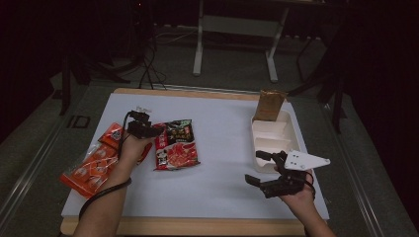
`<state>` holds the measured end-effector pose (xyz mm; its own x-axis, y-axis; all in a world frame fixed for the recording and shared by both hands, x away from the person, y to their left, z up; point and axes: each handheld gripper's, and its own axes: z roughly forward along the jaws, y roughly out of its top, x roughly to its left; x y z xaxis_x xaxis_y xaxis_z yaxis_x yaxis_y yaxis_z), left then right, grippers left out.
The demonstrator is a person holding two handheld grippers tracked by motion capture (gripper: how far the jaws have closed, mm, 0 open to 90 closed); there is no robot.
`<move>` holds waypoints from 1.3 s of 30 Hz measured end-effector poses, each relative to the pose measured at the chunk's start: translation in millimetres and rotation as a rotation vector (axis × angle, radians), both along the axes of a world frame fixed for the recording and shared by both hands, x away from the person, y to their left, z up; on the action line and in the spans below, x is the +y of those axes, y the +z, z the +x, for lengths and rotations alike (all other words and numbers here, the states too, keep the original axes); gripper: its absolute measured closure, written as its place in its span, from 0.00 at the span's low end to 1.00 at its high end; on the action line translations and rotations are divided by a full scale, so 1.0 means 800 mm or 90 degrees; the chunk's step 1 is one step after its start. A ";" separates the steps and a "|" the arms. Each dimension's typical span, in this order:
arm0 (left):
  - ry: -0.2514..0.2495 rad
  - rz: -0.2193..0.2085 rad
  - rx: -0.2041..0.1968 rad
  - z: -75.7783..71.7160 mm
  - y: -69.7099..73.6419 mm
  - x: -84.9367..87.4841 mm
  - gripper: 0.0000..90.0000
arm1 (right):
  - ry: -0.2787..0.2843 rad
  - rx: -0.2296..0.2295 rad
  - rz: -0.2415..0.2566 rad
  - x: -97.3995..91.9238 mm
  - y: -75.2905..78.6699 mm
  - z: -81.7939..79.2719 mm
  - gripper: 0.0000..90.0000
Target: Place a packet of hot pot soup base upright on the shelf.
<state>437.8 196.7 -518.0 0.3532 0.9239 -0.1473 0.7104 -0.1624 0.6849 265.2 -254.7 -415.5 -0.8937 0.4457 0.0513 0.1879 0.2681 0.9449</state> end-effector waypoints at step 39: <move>0.057 0.019 -0.013 -0.011 0.020 -0.046 0.99 | -0.007 0.002 -0.003 -0.002 0.002 0.001 0.16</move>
<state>428.7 160.2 -502.0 0.2721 0.9557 -0.1124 0.7088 -0.1200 0.6951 266.3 -255.9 -413.6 -0.8883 0.4563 0.0516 0.1939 0.2708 0.9429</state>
